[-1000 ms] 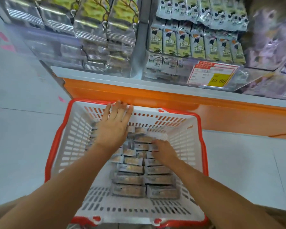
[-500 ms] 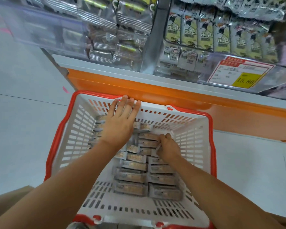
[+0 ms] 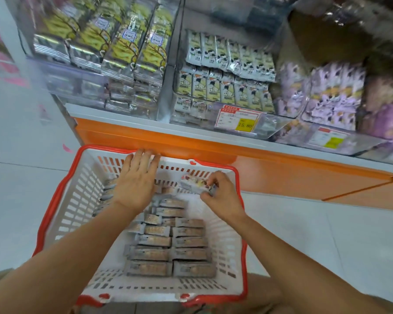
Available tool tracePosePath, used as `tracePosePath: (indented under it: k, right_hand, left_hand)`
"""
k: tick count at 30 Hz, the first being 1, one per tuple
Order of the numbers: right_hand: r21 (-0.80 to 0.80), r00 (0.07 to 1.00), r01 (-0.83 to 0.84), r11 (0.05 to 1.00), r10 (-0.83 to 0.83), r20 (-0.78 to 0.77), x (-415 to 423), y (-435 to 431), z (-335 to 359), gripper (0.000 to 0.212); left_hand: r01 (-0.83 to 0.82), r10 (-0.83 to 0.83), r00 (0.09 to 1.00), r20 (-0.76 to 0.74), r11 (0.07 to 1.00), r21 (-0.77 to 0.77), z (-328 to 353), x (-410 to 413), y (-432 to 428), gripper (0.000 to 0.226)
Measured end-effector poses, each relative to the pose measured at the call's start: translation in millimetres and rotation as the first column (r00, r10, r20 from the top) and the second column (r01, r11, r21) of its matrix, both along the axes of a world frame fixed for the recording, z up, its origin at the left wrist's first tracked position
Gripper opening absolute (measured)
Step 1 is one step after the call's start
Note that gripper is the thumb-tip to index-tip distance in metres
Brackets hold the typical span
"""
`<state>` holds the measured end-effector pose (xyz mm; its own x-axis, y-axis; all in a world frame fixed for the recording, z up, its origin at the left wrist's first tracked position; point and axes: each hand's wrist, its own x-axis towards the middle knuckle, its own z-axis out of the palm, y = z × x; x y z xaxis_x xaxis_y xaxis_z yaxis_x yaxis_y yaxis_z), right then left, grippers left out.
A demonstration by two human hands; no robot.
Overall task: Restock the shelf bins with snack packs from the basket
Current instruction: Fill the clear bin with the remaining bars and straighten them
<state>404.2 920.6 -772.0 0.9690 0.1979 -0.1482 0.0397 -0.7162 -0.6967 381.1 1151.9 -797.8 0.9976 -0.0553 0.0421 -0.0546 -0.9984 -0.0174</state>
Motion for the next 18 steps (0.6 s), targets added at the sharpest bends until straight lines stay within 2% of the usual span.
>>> tracePosePath:
  k: [4,7,9,13,15,18]
  right_hand:
    - [0.200,0.980,0.014,0.980,-0.053,0.191,-14.4,-10.6,52.2,0.026]
    - [0.333,0.959,-0.003,0.943,-0.092,0.270,-24.3,-21.9,91.6,0.026]
    - [0.374,0.933,0.004,0.927,-0.137,0.331,-25.9,-31.4,118.4,0.028]
    - [0.377,0.875,0.064,0.924,-0.233,0.425,-16.6,-43.0,165.7,0.026]
    - [0.355,0.851,0.100,0.929,-0.265,0.454,-9.2,-43.5,186.5,0.028]
    - [0.258,0.832,0.178,0.949,-0.286,0.476,8.4,-41.6,200.0,0.025]
  left_hand:
    - [0.086,-0.053,0.965,0.257,0.989,-0.119,33.2,-8.6,-11.6,0.079]
    - [0.188,-0.116,0.896,0.430,0.974,-0.130,66.9,-9.5,-22.5,0.058]
    - [0.229,-0.145,0.854,0.500,0.967,-0.109,90.8,-7.0,-29.2,0.054]
    - [0.220,-0.178,0.868,0.464,0.975,-0.038,125.2,7.8,-36.6,0.079]
    - [0.185,-0.185,0.902,0.390,0.982,0.038,138.9,14.6,-37.0,0.090]
    - [0.135,-0.171,0.952,0.253,0.979,0.155,147.8,21.4,-36.8,0.092]
